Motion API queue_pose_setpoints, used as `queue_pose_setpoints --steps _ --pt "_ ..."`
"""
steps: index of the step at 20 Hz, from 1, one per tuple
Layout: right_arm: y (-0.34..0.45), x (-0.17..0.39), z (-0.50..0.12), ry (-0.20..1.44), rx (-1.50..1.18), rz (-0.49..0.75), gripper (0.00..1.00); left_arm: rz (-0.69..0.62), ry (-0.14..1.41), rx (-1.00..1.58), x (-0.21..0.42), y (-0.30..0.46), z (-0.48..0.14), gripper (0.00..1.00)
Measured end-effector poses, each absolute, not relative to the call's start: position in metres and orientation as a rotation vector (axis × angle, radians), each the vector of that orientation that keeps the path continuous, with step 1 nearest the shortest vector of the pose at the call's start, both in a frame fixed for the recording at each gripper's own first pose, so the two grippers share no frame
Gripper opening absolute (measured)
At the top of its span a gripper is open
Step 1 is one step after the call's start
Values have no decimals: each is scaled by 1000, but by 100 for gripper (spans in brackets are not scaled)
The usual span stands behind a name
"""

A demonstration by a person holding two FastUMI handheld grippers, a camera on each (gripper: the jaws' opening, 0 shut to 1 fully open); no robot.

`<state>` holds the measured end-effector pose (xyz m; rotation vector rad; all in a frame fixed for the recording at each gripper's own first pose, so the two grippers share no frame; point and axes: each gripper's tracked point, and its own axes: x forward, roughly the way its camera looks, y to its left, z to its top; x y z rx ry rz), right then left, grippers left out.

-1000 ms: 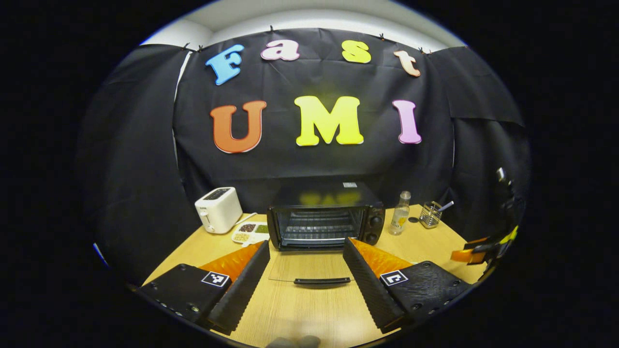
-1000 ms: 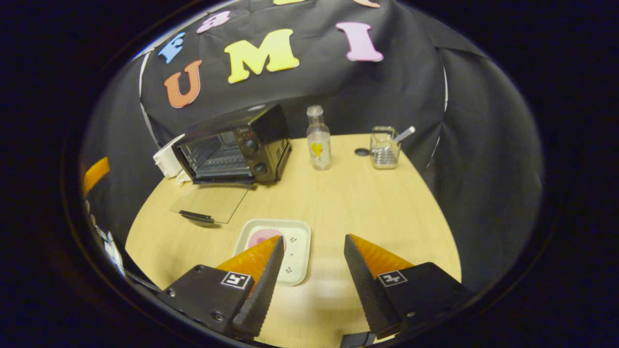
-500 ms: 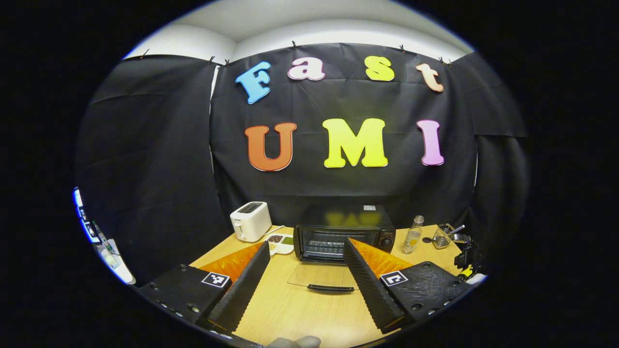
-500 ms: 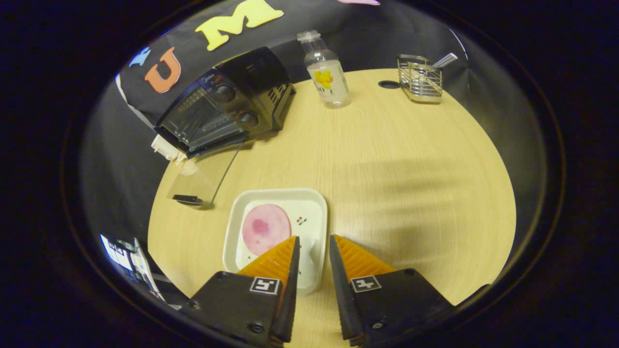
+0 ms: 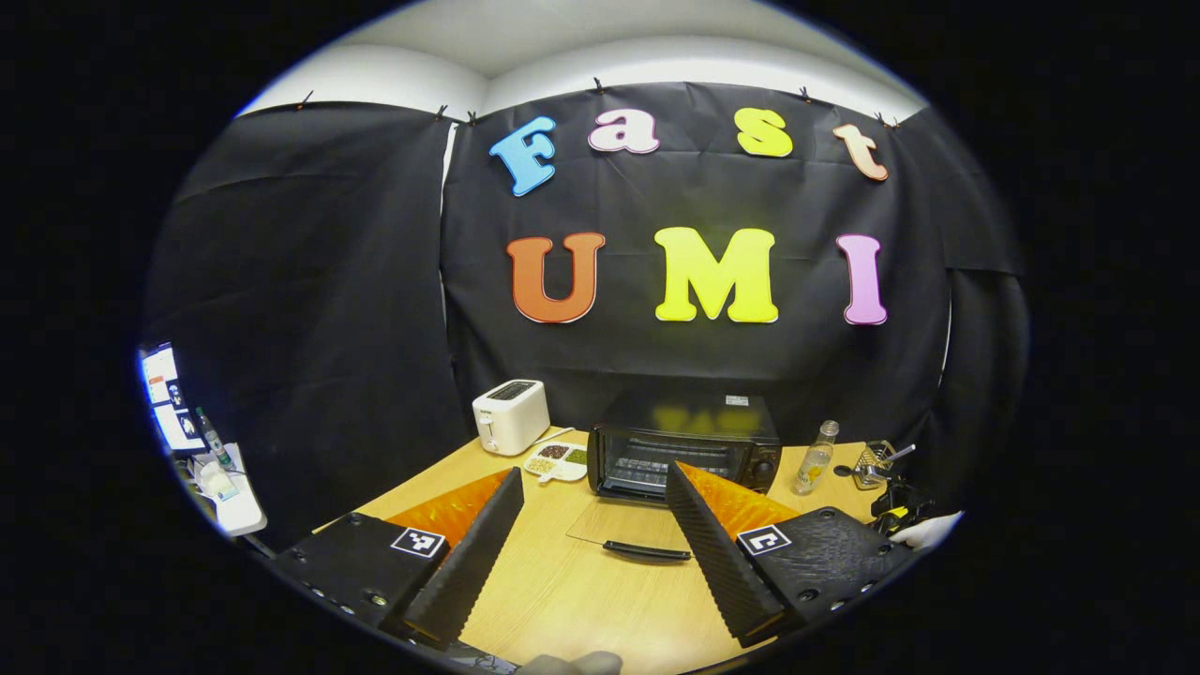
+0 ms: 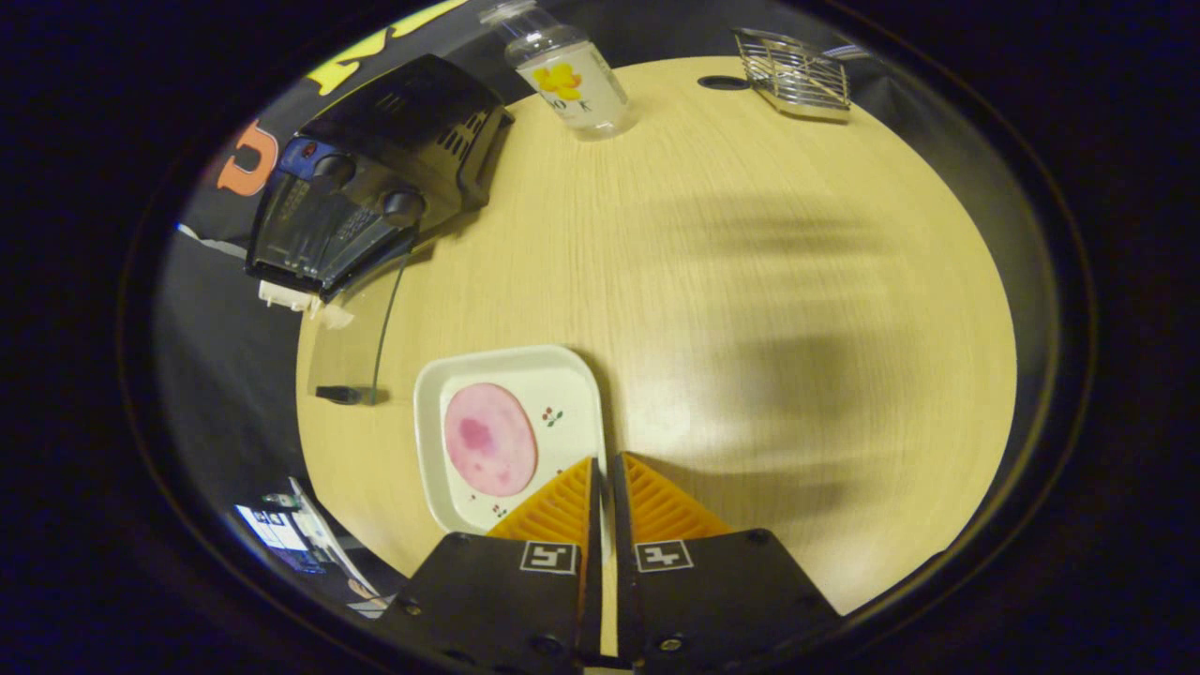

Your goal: Open the electric oven with the left hand, put the food in, and close the electric oven.

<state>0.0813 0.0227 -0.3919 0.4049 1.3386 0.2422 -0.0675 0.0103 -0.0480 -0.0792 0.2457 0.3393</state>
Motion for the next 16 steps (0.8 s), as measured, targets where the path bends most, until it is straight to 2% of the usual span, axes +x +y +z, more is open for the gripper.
queue_pose_setpoints --steps 3,6,7,11,12,16 --pt "26 82 -391 1348 576 307 2 357 241 -99 -69 13 -50 98" --pt "24 82 -388 1338 731 349 4 362 250 -102 -72 11 -50 97" --pt "23 82 -389 1324 765 348 1 360 253 -97 -72 12 -49 98" --pt "18 83 -384 1256 861 289 0 347 255 -71 -74 12 -44 97" --pt "16 84 -382 1242 871 272 4 342 255 -65 -73 12 -43 97" --pt "12 84 -362 1175 895 252 0 309 256 -53 -66 14 -41 97"
